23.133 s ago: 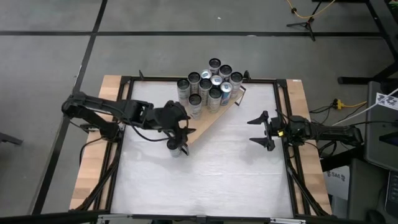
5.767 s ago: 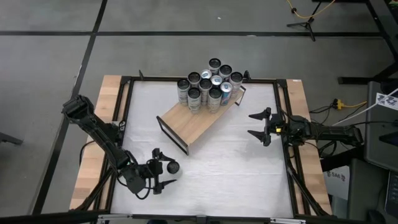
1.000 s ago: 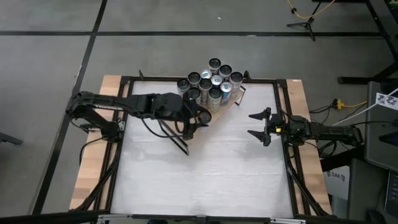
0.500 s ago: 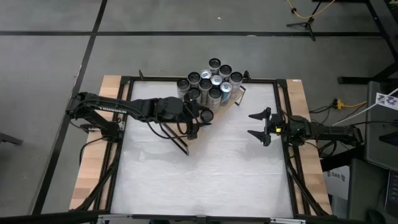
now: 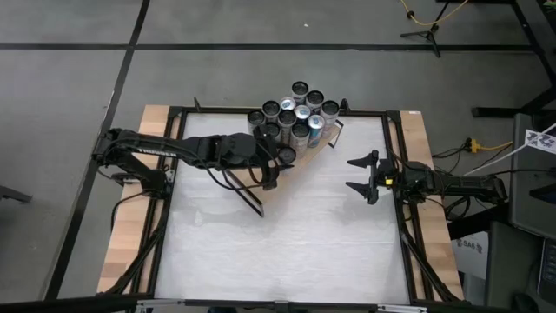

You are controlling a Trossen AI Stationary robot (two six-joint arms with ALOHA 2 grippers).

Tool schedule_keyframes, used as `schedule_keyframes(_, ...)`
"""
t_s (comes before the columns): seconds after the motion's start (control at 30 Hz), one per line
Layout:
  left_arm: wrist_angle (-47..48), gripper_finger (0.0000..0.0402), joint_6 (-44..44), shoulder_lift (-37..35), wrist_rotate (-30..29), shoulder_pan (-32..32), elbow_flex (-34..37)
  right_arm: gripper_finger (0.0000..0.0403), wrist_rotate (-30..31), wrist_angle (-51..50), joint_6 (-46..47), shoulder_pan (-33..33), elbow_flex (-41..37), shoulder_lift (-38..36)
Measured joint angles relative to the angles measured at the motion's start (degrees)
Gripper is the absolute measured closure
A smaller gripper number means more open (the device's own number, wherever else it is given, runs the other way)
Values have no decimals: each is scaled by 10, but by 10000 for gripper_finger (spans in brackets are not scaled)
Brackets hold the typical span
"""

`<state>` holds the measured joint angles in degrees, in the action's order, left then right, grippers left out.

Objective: Place canned beverage on shelf
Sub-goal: Put the white-blue soda can on the shelf aligned with the other white-blue soda cans

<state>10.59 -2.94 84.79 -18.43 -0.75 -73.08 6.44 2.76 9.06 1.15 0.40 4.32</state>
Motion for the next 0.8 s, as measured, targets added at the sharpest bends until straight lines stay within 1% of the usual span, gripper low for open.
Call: schedule_keyframes(0.8, 4, 152, -2, 0, -7, 0, 0, 15, 0, 0, 0, 0, 0, 0)
